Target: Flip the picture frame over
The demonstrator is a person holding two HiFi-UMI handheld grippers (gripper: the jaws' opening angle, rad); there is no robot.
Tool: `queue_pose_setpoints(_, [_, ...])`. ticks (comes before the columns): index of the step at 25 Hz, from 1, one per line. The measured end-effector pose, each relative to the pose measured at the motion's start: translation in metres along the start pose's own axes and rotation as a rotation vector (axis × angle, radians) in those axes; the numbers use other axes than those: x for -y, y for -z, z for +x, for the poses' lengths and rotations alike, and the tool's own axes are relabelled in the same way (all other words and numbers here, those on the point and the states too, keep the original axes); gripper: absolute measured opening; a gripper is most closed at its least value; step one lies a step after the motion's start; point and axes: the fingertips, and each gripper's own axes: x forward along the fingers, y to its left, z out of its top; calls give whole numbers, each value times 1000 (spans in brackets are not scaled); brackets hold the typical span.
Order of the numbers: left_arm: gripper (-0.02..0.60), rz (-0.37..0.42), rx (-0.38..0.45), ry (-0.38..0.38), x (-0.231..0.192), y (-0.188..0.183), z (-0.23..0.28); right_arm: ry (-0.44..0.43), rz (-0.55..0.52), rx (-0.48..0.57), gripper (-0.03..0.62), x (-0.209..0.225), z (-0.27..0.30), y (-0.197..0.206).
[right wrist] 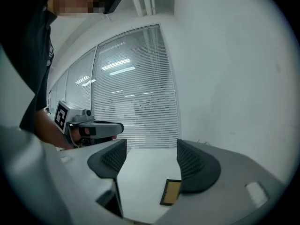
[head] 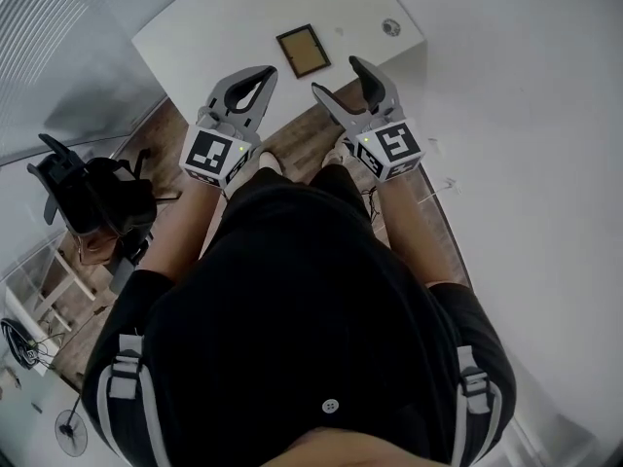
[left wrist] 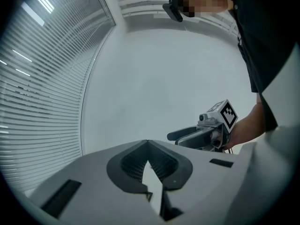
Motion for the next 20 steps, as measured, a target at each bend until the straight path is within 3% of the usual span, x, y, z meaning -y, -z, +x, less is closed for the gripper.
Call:
queue_pose_setpoints(11, [5,-21,-2,-260,-29,-11,63,-260,-33,-59,331,74,60,-6])
queue_pose_setpoints(16, [5,-63,-27,-382,-32,1,81,-358,-19,-146,331,96,81,24])
queue_pose_setpoints(20, [5,-96,-46,-474,-33,13,85,-390,-12,-226,331,106,98,57])
